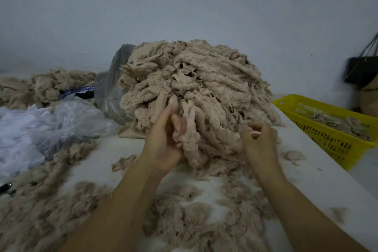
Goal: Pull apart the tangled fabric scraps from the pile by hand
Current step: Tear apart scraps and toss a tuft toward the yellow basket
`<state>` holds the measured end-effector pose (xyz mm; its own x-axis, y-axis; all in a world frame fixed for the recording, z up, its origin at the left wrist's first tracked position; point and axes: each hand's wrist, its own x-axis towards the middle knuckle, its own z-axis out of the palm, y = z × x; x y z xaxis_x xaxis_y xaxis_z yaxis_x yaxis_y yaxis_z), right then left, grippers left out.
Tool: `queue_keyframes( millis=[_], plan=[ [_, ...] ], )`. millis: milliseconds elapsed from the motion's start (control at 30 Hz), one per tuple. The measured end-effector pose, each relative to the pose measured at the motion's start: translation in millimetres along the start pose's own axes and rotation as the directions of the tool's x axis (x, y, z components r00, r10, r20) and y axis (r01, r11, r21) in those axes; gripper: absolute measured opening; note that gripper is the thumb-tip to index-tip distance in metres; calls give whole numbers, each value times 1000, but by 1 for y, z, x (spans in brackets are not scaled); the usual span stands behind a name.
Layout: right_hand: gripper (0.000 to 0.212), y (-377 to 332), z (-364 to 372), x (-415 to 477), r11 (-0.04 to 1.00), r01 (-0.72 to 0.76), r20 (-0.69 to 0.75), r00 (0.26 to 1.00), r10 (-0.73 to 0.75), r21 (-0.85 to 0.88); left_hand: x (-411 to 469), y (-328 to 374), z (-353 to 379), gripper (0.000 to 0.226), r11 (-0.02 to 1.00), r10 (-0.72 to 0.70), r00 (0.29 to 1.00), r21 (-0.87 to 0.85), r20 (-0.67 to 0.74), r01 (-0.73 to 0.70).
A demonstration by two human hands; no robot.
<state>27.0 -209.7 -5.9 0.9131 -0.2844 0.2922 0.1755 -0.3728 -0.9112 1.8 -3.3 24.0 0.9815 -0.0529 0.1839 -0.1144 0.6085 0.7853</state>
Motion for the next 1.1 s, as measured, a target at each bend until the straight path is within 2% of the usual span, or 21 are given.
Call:
queue_keyframes(
  millis=[67,133,167,233,267,300,367,433,467,533,600,667,700,767,800,867,900,933,1000,1033,1100],
  plan=[
    [19,-7,2,-5,995,89,24,996,-90,54,-7,-9,6,59,997,-68,984,57,164,60],
    [44,-19,9,-18,982,-33,266,964,-18,183,-13,-18,17,61,978,-121,945,198,303,62],
    [49,-24,12,-25,960,-158,437,898,44,229,-16,-23,23,61,950,-162,922,307,351,50],
    [33,-27,14,-34,866,-379,676,734,66,327,-21,-29,32,59,848,-246,888,530,389,3],
    [25,-28,11,-34,825,-431,713,699,49,365,-22,-31,34,57,762,-278,874,645,398,-52],
    [20,-30,10,-31,814,-448,704,707,70,369,-24,-33,35,56,664,-309,856,739,414,-117],
    [22,-31,9,-25,816,-451,599,783,169,361,-27,-35,36,58,548,-337,843,816,420,-187],
    [30,-30,9,-20,748,-467,527,829,187,471,-26,-33,36,58,613,-226,924,783,307,-110],
    [38,-30,9,-19,771,-416,506,851,143,483,-22,-32,34,54,688,-111,976,723,186,-60],
    [41,-26,10,-23,903,-203,478,878,-3,378,-11,-30,27,40,816,34,998,578,-59,6],
    [41,-24,13,-29,957,29,508,842,-179,289,-6,-27,21,33,869,-76,987,476,-144,136],
    [42,-24,19,-35,968,156,610,753,-246,197,-5,-26,17,32,920,-235,960,285,-152,270],
    [46,-22,21,-37,971,178,648,722,-241,162,-4,-24,15,29,941,-277,947,152,-160,301],
    [58,-16,22,-36,981,159,650,735,-192,110,-1,-21,13,23,960,-280,945,-21,-168,280],
    [59,-16,21,-35,986,112,631,758,-164,122,-1,-22,13,20,967,-253,954,-16,-162,254],
    [62,-16,21,-32,978,-43,609,788,-94,207,-2,-26,15,15,963,-172,977,187,-126,194],
    [68,-16,21,-28,953,-147,612,789,-49,266,-5,-29,17,16,916,-140,988,369,-69,155],
    [70,-15,19,-24,917,-245,631,776,-10,315,-9,-32,20,20,821,-132,991,561,12,102],
    [59,-14,15,-20,862,-375,659,750,65,342,-14,-41,24,32,557,-172,969,829,174,-50],
    [54,-15,13,-19,846,-408,638,762,109,343,-15,-43,25,37,470,-172,962,876,213,-110],
    [49,-14,12,-15,755,-502,568,795,212,421,-14,-44,25,42,422,-111,967,892,227,-162]
  ],
)
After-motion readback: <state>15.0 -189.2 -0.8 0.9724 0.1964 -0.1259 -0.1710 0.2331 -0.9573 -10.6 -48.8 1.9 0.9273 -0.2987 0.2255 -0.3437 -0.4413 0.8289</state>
